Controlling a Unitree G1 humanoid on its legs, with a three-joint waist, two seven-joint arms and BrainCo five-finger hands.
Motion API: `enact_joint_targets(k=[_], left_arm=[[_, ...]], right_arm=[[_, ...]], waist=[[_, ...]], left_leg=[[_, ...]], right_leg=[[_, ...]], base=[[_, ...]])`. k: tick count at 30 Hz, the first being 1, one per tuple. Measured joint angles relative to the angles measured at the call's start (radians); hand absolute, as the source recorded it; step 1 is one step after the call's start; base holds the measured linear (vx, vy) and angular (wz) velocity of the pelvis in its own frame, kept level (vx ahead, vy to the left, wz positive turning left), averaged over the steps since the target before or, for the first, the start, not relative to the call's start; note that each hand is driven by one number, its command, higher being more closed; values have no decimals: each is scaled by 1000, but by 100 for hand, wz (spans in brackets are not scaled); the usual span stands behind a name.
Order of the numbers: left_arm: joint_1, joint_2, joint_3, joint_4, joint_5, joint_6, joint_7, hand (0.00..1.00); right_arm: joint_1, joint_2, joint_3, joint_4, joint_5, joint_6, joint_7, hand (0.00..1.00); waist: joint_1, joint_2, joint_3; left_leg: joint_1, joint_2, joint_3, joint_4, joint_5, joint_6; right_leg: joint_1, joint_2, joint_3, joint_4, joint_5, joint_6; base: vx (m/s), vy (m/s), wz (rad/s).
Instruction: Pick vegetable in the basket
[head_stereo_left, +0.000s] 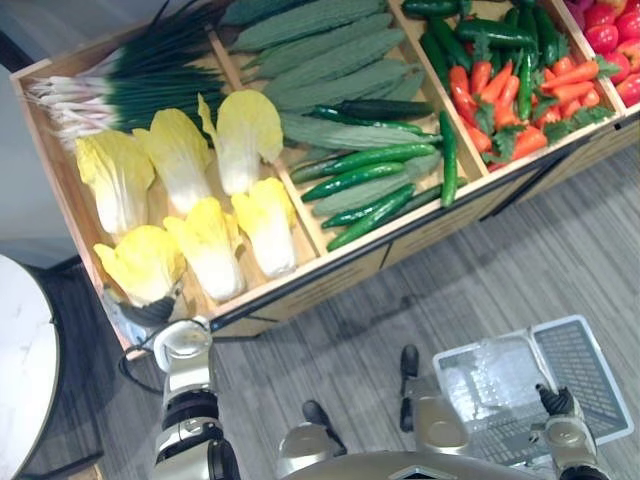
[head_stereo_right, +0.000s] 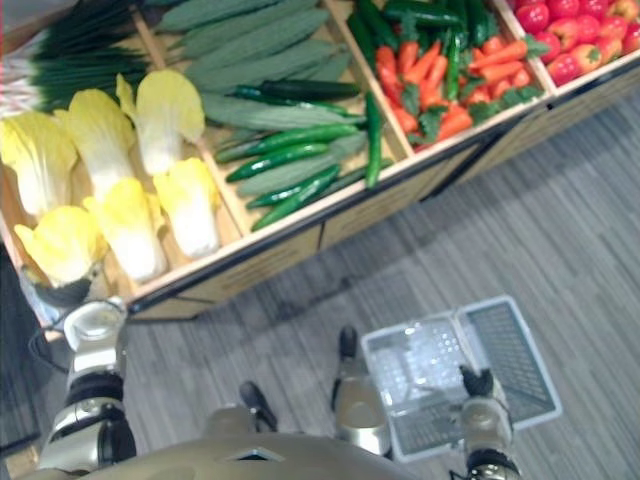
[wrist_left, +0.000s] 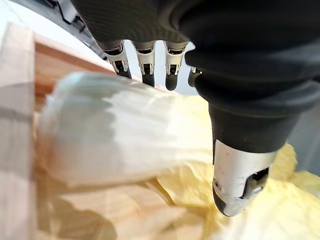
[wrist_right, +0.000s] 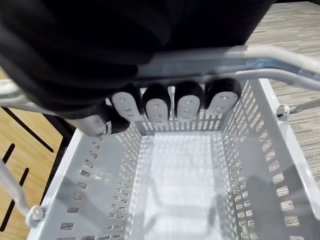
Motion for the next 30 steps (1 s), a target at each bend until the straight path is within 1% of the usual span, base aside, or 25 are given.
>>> enact_joint_targets(k=[2,12,17,23,30], left_arm=[[-3,-15,-1,-13,4,-2,3,0],[3,-14,-10,-13,4,-4,-9,0],[8,-14,-3,-11,3,-6,-5,0],[7,-14,42,4,-1,-12,8,0],[-9,-12,91,74,-19,-24,20,0]], right_arm=[[0,0,0,0,0,0,0,100],[2,0,4,-3,-1,-2,1,100],[2,0,6,-4,-1,-2,1,100],[4,0,8,-9,-1,-3,1,100],[4,0,27,-9,-1,-5,0,100]], waist=[[-2,0,0],[-4,1,2],[-19,1,2],[-22,1,2],[-23,0,3]], left_leg=[[4,0,4,0,0,0],[18,2,4,2,-5,0],[17,4,6,3,-8,-2],[10,3,12,2,-8,-2],[10,4,16,2,-9,-4]], right_leg=[[2,1,2,0,0,0],[17,3,3,1,0,0],[16,9,5,0,0,0],[2,10,15,0,0,0],[-2,11,21,-1,0,0]], base=[[-16,-39,-7],[-34,-30,0],[-39,-57,-2],[-23,-42,-5],[-13,-17,-2]])
